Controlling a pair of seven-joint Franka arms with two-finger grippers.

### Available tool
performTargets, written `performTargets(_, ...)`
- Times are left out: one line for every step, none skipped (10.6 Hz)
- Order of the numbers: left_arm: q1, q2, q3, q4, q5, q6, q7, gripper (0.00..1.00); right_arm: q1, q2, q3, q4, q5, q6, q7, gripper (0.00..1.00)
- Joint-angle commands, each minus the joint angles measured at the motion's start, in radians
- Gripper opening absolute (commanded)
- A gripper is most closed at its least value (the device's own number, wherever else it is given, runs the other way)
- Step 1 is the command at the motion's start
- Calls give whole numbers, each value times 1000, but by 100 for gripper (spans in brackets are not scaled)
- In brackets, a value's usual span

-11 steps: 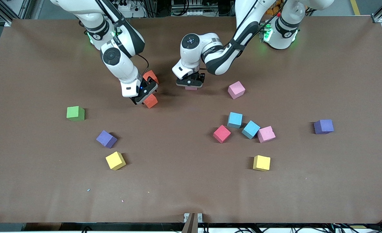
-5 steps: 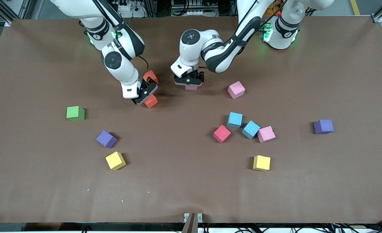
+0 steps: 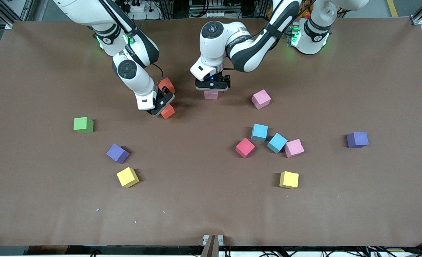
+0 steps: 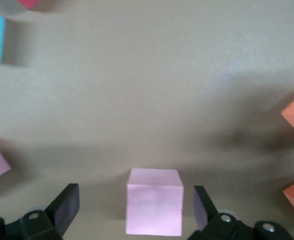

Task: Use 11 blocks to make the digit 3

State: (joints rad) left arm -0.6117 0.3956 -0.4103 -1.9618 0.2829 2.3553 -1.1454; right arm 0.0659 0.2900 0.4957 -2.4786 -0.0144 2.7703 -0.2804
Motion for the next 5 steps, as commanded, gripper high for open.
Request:
performTargets(73,-72,-36,-32,-37,-72,-2,100,-11,-5,4,30,-38,-9,18,0)
performTargets(96,-83,-45,-31,-44,-97,-4,100,-9,-5,6,43,-45,-11,15,0)
performTargets(119,-93,-45,-31,-53,-117,-2,100,-6,-8,9,52,-64,-12,9,0)
performTargets(144,-95,-51,-31,-56,-129,-2,100,-5,-9,14,66,-150,-14,-15,0)
performTargets(159,-96,-51,-32,-71,-146,-11,100,-5,-9,17,70,-264,-12,-26,0)
